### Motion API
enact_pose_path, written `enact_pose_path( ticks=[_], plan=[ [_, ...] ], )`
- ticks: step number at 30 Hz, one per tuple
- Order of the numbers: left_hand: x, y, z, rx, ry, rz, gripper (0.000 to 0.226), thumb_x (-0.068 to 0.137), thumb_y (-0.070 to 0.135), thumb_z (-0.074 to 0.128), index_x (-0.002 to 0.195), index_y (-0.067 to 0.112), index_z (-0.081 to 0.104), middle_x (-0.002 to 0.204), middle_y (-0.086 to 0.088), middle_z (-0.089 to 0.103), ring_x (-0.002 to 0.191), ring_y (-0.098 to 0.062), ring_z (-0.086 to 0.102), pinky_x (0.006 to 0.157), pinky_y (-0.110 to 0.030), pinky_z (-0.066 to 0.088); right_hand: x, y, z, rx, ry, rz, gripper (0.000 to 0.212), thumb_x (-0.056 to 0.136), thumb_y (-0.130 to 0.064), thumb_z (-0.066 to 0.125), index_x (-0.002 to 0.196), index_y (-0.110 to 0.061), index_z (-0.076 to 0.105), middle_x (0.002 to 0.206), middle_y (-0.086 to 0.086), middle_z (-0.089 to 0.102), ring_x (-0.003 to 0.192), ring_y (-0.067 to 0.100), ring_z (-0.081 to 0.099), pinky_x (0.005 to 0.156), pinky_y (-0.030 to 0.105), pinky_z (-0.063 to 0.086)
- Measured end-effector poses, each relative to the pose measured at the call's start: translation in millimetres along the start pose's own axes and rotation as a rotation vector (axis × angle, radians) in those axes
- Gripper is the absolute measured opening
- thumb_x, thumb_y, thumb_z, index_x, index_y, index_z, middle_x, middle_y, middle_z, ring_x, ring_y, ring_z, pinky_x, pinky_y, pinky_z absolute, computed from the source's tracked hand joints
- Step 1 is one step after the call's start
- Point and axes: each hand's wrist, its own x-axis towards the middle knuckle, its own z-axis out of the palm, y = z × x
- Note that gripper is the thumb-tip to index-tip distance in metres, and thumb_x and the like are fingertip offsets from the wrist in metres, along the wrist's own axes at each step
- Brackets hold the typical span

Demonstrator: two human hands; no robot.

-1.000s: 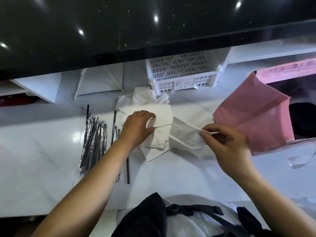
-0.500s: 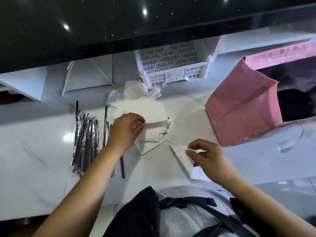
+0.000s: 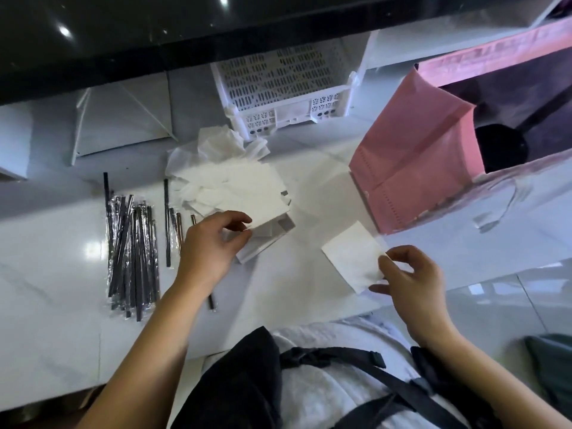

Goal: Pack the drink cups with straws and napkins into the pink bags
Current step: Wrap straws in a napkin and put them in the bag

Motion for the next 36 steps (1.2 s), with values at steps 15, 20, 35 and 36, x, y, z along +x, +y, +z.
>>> enact_pose_path(
  ticks=[15, 20, 35, 36],
  plan=[
    [-31, 36, 21, -0.561, -0.184, -0.137, 0.017, 0.087, -0.002, 0.071, 0.088, 0.015, 0.07, 0.079, 0.006, 0.073, 0.078, -0.004, 0.067, 0.074, -0.013, 0.048, -8, 53, 10, -0.867, -0.046, -0.591, 0.033, 0.078, -0.036, 0.081, 0.106, -0.019, 0.074, 0.116, 0.003, 0.067, 0.113, 0.031, 0.058, 0.099, 0.046, 0.043],
    [-33, 28, 13, -0.753, -0.148, -0.265, 0.02, 0.088, 0.009, 0.069, 0.096, 0.027, 0.07, 0.079, 0.0, 0.068, 0.078, -0.017, 0.055, 0.07, -0.033, 0.04, -5, 62, 12, -0.801, 0.144, -0.765, 0.007, 0.081, -0.019, 0.07, 0.079, -0.014, 0.075, 0.098, 0.003, 0.072, 0.097, 0.029, 0.066, 0.088, 0.042, 0.047],
    [-38, 19, -7, -0.553, -0.169, -0.215, 0.041, 0.086, -0.003, 0.072, 0.108, 0.032, 0.069, 0.095, -0.005, 0.072, 0.084, -0.004, 0.067, 0.074, -0.014, 0.051, -32, -55, -1, -0.284, -0.784, -0.423, 0.012, 0.091, -0.014, 0.071, 0.089, -0.026, 0.073, 0.107, -0.01, 0.071, 0.11, 0.012, 0.065, 0.101, 0.031, 0.048],
    [-38, 24, -11, -0.596, -0.205, -0.211, 0.041, 0.085, -0.002, 0.073, 0.109, 0.031, 0.069, 0.093, -0.004, 0.073, 0.084, -0.005, 0.068, 0.075, -0.017, 0.051, -32, -65, 1, -0.321, -0.848, -0.461, 0.012, 0.09, -0.016, 0.073, 0.089, -0.028, 0.074, 0.121, -0.012, 0.066, 0.122, 0.01, 0.058, 0.106, 0.028, 0.042]
  ],
)
